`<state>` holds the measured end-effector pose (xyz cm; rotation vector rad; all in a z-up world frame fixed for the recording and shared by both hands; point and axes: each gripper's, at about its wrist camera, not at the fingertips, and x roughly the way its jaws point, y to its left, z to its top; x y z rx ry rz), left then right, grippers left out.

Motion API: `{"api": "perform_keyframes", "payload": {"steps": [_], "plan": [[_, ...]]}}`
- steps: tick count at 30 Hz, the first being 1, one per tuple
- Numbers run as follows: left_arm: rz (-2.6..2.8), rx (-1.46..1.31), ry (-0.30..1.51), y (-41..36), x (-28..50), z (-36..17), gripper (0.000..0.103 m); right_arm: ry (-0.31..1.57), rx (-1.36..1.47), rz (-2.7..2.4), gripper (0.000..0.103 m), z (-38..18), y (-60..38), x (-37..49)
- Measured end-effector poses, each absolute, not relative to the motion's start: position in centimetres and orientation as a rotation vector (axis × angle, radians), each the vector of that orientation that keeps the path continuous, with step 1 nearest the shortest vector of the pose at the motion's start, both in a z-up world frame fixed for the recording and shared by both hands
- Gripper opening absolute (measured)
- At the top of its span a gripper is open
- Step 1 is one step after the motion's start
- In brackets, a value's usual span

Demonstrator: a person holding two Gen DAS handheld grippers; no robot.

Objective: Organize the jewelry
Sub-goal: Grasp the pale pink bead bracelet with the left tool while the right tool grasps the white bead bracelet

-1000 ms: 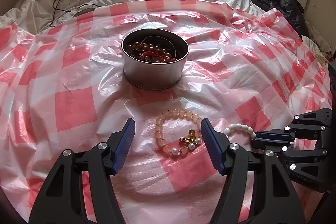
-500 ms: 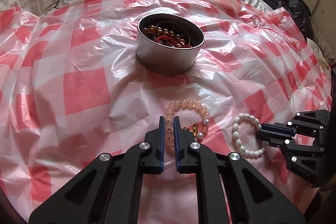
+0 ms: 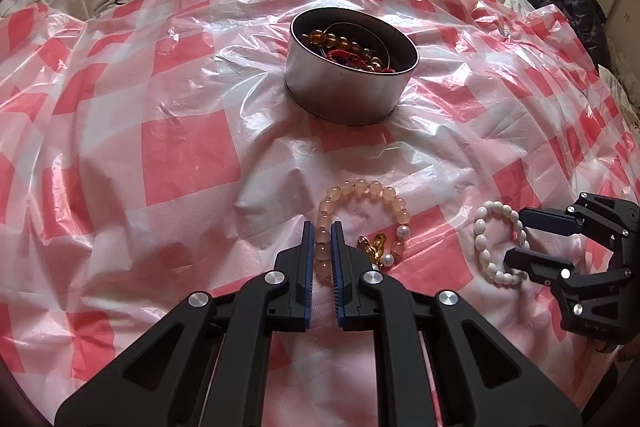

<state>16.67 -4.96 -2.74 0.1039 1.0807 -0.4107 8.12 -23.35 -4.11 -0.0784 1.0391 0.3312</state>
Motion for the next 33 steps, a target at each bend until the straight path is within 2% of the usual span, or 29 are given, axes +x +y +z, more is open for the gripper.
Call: {"api": "perform_keyframes", "payload": {"steps": [1, 3, 11, 21, 23, 24, 25, 30, 32, 33], "plan": [[-0.416, 0.108, 1.077, -5.0, 16.6, -2.7, 0.007, 1.039, -0.071, 0.327, 0.02, -4.1, -23.5, 8.2], [-0.434, 0.11, 1.058, -5.2, 16.3, -2.2, 0.007, 1.031, -0.052, 0.328, 0.008, -3.9, -23.9, 8.2], [-0.444, 0.07, 0.996, -4.7, 15.9, -0.2, 0.007, 0.894, 0.011, 0.324, 0.008, -1.2, -24.8, 7.8], [-0.421, 0.124, 1.023, -4.9, 15.9, -1.1, 0.007, 0.984, 0.018, 0.291, 0.009, -3.2, -25.0, 8.8], [-0.419, 0.123, 1.024, -4.8, 15.9, -1.2, 0.007, 0.993, 0.011, 0.284, 0.017, -3.5, -24.9, 8.8], [-0.418, 0.122, 1.026, -4.8, 15.9, -1.2, 0.007, 0.995, 0.007, 0.283, 0.029, -3.5, -24.8, 8.8], [-0.417, 0.122, 1.028, -4.8, 16.0, -1.2, 0.007, 0.99, 0.001, 0.282, 0.032, -3.6, -24.7, 8.7], [-0.407, 0.126, 1.058, -4.8, 16.2, -1.9, 0.007, 1.002, -0.037, 0.281, 0.032, -4.0, -24.2, 8.7], [-0.398, 0.136, 1.07, -4.8, 16.3, -2.3, 0.007, 1.005, -0.043, 0.281, 0.026, -4.0, -24.1, 8.7], [-0.395, 0.137, 1.075, -4.8, 16.4, -2.4, 0.007, 1.007, -0.045, 0.282, 0.017, -4.0, -24.0, 8.7]]}}
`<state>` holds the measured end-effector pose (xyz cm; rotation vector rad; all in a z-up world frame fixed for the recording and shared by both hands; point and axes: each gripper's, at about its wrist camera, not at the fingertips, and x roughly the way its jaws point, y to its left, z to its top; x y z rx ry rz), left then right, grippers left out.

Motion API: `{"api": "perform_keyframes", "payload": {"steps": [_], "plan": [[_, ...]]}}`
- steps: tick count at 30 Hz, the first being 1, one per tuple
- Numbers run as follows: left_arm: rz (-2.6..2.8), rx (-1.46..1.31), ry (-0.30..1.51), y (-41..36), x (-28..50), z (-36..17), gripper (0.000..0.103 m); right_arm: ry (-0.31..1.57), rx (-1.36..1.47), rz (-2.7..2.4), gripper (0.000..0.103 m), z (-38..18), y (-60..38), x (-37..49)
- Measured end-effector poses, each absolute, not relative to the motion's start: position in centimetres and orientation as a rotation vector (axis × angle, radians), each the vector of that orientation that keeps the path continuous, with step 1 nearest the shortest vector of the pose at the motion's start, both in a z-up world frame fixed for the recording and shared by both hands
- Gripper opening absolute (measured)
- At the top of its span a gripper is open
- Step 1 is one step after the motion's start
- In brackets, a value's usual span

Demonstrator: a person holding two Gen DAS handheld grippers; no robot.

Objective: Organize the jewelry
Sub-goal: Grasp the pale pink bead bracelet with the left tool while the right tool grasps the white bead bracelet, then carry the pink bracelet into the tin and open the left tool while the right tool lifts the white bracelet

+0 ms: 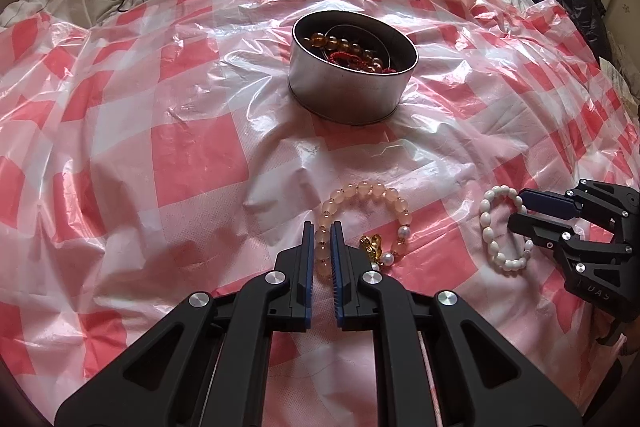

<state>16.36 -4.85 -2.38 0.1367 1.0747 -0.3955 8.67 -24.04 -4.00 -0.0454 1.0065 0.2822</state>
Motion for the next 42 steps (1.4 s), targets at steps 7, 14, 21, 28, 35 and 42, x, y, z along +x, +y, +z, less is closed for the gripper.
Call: {"api": "perform_keyframes", "payload": {"steps": [7, 14, 21, 28, 35, 42], "plan": [[-0.407, 0.148, 1.075, -5.0, 16.2, -2.6, 0.007, 0.953, -0.019, 0.294, 0.008, -2.8, -24.2, 8.2], [-0.407, 0.136, 1.001, -5.0, 15.8, -0.6, 0.007, 0.874, 0.089, 0.335, 0.008, -1.0, -25.3, 8.0], [-0.356, 0.19, 0.938, -5.3, 15.2, 0.7, 0.007, 0.843, 0.113, 0.331, 0.008, -0.5, -25.6, 8.0], [-0.322, 0.206, 0.887, -5.2, 14.9, 1.6, 0.007, 0.837, 0.114, 0.345, 0.008, -0.6, -25.4, 7.9], [-0.299, 0.226, 0.824, -5.5, 14.5, 2.5, 0.007, 0.823, 0.108, 0.366, 0.008, -0.4, -25.1, 7.6], [-0.287, 0.243, 0.796, -5.7, 14.2, 2.9, 0.007, 0.817, 0.102, 0.377, 0.008, -0.2, -24.9, 7.6]]}}
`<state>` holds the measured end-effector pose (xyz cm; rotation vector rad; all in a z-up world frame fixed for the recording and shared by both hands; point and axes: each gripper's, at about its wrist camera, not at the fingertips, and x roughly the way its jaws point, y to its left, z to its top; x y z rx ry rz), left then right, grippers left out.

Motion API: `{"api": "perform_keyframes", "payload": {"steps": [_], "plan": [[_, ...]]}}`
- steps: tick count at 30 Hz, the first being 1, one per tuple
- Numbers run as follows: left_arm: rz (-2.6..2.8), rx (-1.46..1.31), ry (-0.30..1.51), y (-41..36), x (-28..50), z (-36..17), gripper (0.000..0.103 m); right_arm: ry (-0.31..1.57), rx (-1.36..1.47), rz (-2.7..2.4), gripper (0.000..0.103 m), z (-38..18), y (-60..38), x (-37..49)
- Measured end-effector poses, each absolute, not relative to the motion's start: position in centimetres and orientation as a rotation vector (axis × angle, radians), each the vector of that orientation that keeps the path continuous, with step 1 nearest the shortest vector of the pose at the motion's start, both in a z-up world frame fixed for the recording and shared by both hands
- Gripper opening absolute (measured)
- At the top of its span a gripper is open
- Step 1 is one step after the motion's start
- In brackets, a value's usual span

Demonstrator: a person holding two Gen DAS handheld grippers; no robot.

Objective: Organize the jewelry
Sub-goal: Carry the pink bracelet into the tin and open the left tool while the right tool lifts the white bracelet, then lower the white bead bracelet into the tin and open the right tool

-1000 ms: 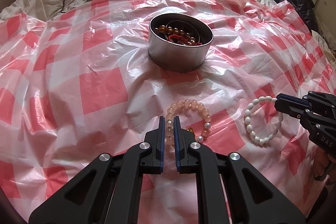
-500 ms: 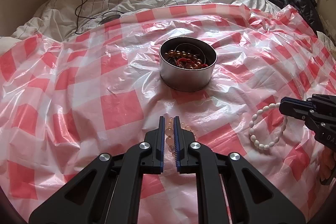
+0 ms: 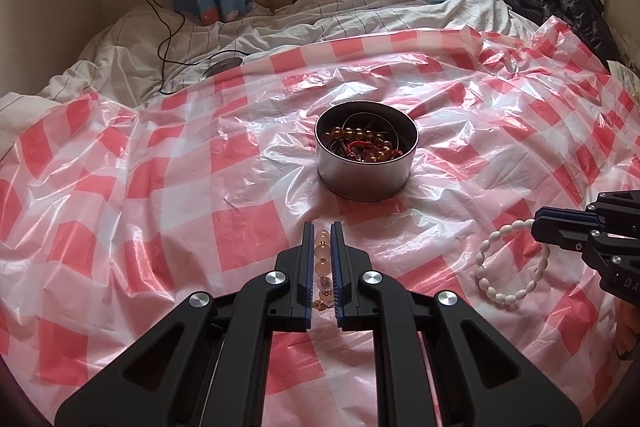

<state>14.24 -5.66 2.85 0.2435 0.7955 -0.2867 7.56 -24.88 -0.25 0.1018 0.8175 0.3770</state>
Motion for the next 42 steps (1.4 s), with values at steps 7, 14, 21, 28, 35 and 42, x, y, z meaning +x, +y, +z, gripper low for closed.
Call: {"api": "perform_keyframes", "payload": {"steps": [7, 14, 21, 28, 35, 42], "plan": [[-0.287, 0.24, 0.792, -5.6, 14.3, 2.9, 0.007, 0.801, 0.11, 0.391, 0.008, 0.1, -24.8, 7.4], [-0.377, 0.024, 0.776, -3.8, 15.5, 4.9, 0.007, 0.715, 0.153, 0.419, 0.008, 3.3, -25.4, 8.8], [-0.439, -0.079, 0.741, -4.3, 18.1, 7.4, 0.007, 0.662, 0.209, 0.41, 0.008, 5.8, -27.7, 11.2], [-0.544, -0.146, 0.758, -6.7, 23.2, 7.5, 0.007, 0.642, 0.254, 0.423, 0.008, 7.0, -28.3, 14.4], [-0.413, -0.069, 0.95, -8.1, 28.1, 1.6, 0.014, 0.676, 0.279, 0.45, 0.008, 6.4, -26.9, 17.9], [-0.365, -0.084, 0.854, -3.5, 24.0, 3.3, 0.042, 0.748, 0.464, 0.579, 0.008, 3.8, -24.0, 22.2]]}}
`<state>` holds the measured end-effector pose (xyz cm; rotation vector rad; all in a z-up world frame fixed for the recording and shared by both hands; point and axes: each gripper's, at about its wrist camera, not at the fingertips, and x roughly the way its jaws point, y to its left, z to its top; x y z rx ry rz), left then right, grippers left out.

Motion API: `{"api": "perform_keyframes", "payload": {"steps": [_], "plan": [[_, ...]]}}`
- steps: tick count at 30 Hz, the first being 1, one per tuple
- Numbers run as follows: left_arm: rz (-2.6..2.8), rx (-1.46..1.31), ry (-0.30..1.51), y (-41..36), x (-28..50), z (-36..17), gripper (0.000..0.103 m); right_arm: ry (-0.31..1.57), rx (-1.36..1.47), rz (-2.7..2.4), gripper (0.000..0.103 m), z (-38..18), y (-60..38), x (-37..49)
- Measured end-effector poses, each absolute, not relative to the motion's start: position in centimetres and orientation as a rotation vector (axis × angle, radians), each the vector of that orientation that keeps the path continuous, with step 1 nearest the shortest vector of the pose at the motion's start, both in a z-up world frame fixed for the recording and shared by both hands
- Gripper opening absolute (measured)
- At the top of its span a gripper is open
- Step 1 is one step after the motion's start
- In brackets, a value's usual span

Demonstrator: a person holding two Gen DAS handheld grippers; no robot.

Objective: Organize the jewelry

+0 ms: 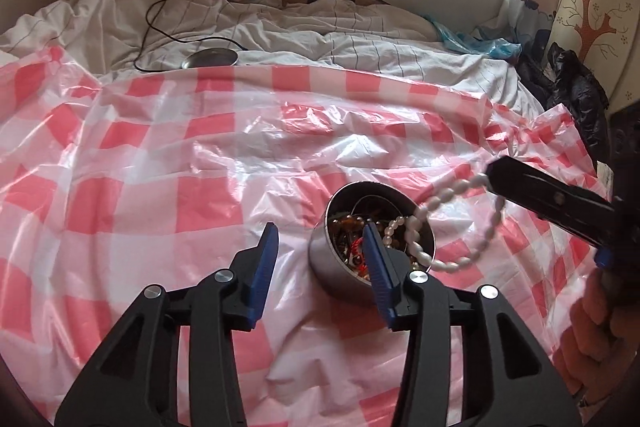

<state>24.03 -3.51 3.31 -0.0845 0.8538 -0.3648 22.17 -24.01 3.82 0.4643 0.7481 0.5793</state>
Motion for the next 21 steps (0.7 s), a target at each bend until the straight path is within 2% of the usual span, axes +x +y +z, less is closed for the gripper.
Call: {"api": "perform_keyframes", "payload": {"steps": [2, 3, 4, 5, 7, 9, 11, 12, 16, 19, 21], "plan": [[-0.359, -0.086, 0.861, -2.5, 22.8, 3.5, 0.043, 0.81, 0.4, 0.513, 0.008, 2.1, -22.8, 23.6], [-0.356, -0.088, 0.866, -2.1, 22.1, 3.5, 0.045, 0.854, 0.334, 0.462, 0.012, 1.1, -22.2, 24.3], [-0.351, -0.094, 0.867, -1.7, 21.5, 3.5, 0.046, 0.891, 0.28, 0.41, 0.025, 0.1, -21.9, 25.0], [-0.342, -0.097, 0.865, -1.4, 20.7, 3.6, 0.047, 0.906, 0.249, 0.357, 0.03, -0.5, -22.0, 25.1], [-0.331, -0.089, 0.862, -1.0, 18.9, 3.6, 0.054, 0.888, 0.26, 0.329, 0.032, -0.5, -22.9, 24.1], [-0.315, -0.075, 0.857, -0.9, 17.0, 3.4, 0.057, 0.84, 0.239, 0.305, 0.034, 0.6, -23.6, 21.8], [-0.304, -0.081, 0.861, -0.9, 15.3, 3.2, 0.06, 0.805, 0.185, 0.287, 0.044, 1.6, -23.7, 18.6], [-0.287, -0.081, 0.865, -1.0, 14.5, 3.1, 0.063, 0.795, 0.141, 0.271, 0.054, 1.9, -23.5, 16.9], [-0.172, -0.044, 0.833, -1.7, 11.0, 2.8, 0.086, 0.802, -0.038, 0.217, 0.068, 1.8, -22.2, 9.6], [-0.097, -0.007, 0.817, -1.9, 8.9, 2.3, 0.092, 0.814, -0.049, 0.161, 0.078, 1.1, -22.4, 5.3], [-0.074, -0.017, 0.821, -1.7, 8.2, 2.0, 0.093, 0.812, -0.058, 0.132, 0.08, 0.6, -22.6, 3.5]]}}
